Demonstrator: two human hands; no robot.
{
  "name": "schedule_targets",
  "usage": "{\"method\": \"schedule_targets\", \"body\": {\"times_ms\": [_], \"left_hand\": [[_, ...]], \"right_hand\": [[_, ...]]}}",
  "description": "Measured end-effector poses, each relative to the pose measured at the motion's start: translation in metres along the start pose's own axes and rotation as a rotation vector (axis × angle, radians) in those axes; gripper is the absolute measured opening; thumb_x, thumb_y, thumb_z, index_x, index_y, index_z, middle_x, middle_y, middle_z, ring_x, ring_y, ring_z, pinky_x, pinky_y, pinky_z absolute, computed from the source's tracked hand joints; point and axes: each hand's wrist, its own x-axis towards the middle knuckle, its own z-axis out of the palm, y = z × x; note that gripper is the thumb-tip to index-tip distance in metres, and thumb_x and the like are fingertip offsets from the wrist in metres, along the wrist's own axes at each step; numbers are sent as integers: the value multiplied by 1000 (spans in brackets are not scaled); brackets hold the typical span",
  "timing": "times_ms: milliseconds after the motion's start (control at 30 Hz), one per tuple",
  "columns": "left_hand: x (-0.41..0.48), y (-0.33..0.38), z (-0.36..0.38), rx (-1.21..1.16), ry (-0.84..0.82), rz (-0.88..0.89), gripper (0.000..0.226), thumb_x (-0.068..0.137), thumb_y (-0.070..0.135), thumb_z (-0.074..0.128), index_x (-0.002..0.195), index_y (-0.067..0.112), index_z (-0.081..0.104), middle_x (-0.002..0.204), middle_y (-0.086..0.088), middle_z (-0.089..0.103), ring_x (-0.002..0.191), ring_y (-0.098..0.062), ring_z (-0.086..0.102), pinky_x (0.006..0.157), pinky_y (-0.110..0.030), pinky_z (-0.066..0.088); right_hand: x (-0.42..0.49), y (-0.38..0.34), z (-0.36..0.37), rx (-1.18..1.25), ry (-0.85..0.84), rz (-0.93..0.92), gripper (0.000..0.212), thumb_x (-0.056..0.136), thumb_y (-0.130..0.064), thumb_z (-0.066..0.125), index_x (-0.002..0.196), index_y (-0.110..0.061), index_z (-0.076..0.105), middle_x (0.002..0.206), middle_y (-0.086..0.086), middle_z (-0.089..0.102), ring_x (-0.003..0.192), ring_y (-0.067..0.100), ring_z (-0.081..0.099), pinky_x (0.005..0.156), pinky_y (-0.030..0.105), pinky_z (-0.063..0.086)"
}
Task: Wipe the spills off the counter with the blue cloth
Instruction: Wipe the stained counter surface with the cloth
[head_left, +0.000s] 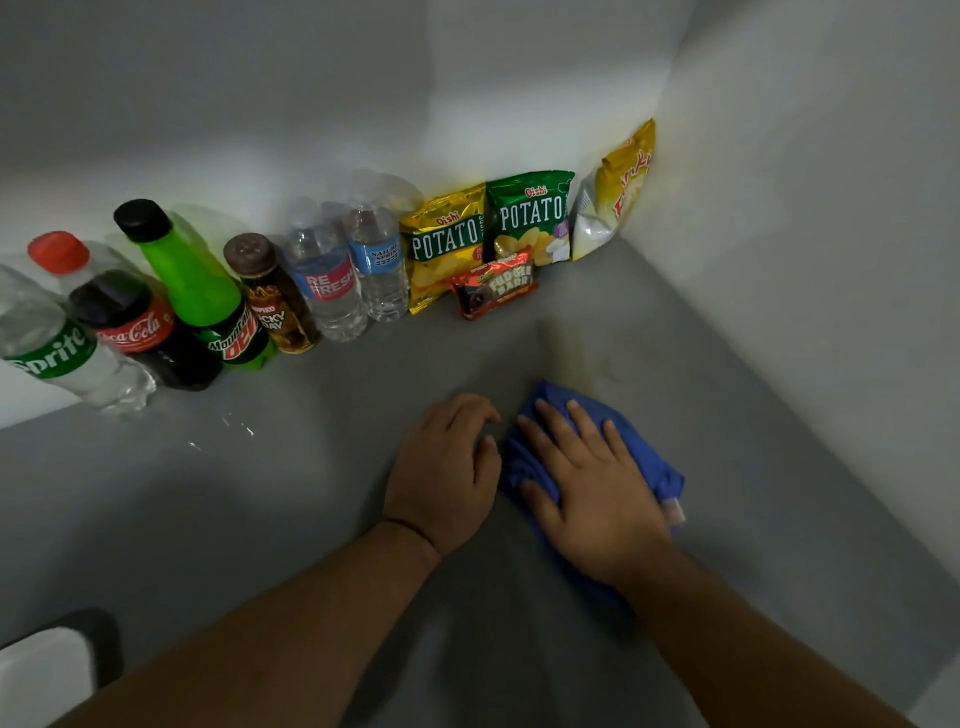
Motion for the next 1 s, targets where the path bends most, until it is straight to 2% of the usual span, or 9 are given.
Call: {"method": "schedule_targets", "body": {"times_ms": [67, 167, 267, 400, 567, 667, 800, 900, 1000], "left_hand": [[1, -7, -2, 97, -18, 29, 26, 93, 17, 53, 114, 10, 66, 120, -8, 67, 110, -27, 61, 102, -43, 48], [4, -20, -9, 181, -85, 53, 30, 92, 19, 58, 120, 11, 65, 125, -6, 64, 116, -29, 58, 112, -47, 42], [12, -30, -15, 228, -124, 108, 36, 91, 21, 58, 125, 12, 63, 131, -6, 62, 124, -28, 55, 116, -49, 38], [31, -34, -17, 259, -120, 120, 38, 92, 23, 58, 128, 14, 62, 135, -5, 60, 130, -27, 52, 120, -51, 35], [42, -37, -14, 301, -121, 66, 42, 93, 23, 55, 133, 14, 61, 145, -6, 56, 140, -28, 46, 121, -53, 31], [41, -41, -13, 317, -139, 57, 44, 94, 26, 52, 135, 16, 60, 149, -5, 54, 143, -28, 43, 122, -54, 29], [41, -41, -12, 324, -138, 63, 45, 94, 28, 48, 136, 15, 59, 148, -6, 54, 142, -28, 43, 121, -54, 31], [41, -41, -10, 321, -131, 62, 46, 93, 28, 47, 135, 14, 59, 145, -7, 56, 140, -30, 45, 119, -56, 34], [41, -43, -7, 317, -112, 63, 45, 92, 26, 50, 134, 13, 60, 143, -8, 57, 138, -31, 47, 118, -56, 36]], "right_hand": [[4, 10, -5, 5, 2, 55, 68, 102, -68, 9, 165, -41, 5, 173, -15, -7, 158, 14, -17, 129, 47, -6], [-14, 15, -2, 13, 26, 183, 70, 100, -68, 3, 164, -40, -1, 173, -13, -10, 157, 13, -21, 127, 41, -11], [-44, -1, 9, 2, 25, 248, 72, 100, -70, 1, 165, -38, -3, 173, -10, -12, 158, 17, -20, 129, 46, -5], [-49, -27, 16, -24, -5, 126, 71, 103, -70, 8, 165, -38, -1, 174, -10, -8, 159, 20, -15, 128, 50, -1], [11, -9, 0, -36, -34, -63, 66, 103, -68, 11, 164, -44, 0, 173, -16, -10, 159, 16, -17, 129, 52, -1], [31, 14, -13, -7, -16, -7, 69, 100, -70, 12, 164, -44, 9, 173, -16, -2, 160, 17, -8, 129, 52, 0], [18, 36, -16, 23, 0, 131, 71, 98, -73, 7, 163, -45, 0, 172, -16, -10, 158, 12, -18, 128, 45, -10], [-4, 21, -7, -8, -6, 170, 69, 98, -72, 4, 161, -47, -10, 171, -16, -17, 156, 13, -25, 127, 46, -10], [-9, -1, 2, -22, 5, 124, 69, 101, -70, 6, 163, -44, -5, 171, -16, -16, 157, 15, -24, 128, 49, -8]]}}
